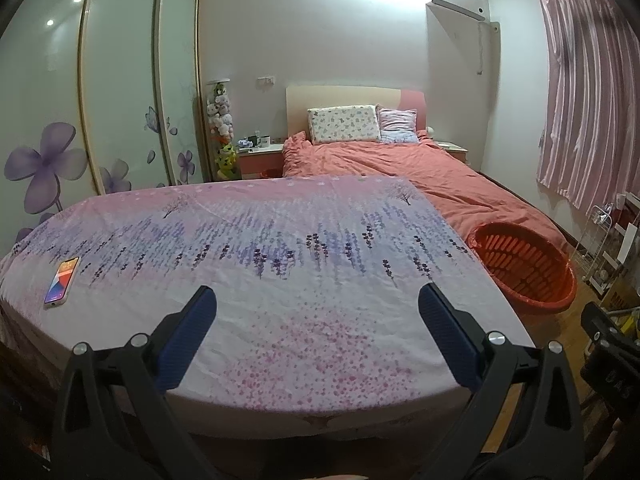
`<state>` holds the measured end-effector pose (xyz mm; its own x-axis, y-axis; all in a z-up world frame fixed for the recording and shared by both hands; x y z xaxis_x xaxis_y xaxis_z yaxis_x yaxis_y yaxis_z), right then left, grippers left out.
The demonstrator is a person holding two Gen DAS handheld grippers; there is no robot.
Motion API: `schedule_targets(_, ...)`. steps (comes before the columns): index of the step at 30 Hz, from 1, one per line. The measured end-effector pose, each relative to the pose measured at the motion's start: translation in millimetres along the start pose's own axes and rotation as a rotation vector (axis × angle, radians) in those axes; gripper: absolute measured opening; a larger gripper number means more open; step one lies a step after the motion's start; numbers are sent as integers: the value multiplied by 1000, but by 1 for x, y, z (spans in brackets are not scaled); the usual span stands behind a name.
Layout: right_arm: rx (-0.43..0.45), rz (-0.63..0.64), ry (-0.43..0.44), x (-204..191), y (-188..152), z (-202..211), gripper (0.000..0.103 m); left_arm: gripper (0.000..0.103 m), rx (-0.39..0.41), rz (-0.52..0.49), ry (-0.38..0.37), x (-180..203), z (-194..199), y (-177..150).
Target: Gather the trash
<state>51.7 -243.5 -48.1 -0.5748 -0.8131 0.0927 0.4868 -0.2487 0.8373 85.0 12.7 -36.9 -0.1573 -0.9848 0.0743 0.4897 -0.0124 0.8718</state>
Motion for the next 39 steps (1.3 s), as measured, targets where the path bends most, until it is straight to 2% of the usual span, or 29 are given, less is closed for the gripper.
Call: schedule_targets(39, 0, -7, -4, 2, 10, -2, 100, 99, 0, -19, -44, 20, -7, 7)
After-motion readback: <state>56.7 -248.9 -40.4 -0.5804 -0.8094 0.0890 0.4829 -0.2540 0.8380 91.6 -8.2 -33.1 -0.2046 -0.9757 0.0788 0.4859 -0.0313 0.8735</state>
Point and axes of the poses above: each gripper's, at about its wrist camera, not at the fingertips, and z roughly against the way its jaws point, x to its right, y to its top, the point moved 10 cm from there along -z, roughly the way its jaws point, and after that the axes turned 11 degrees about -y, right-handed, at the moved point
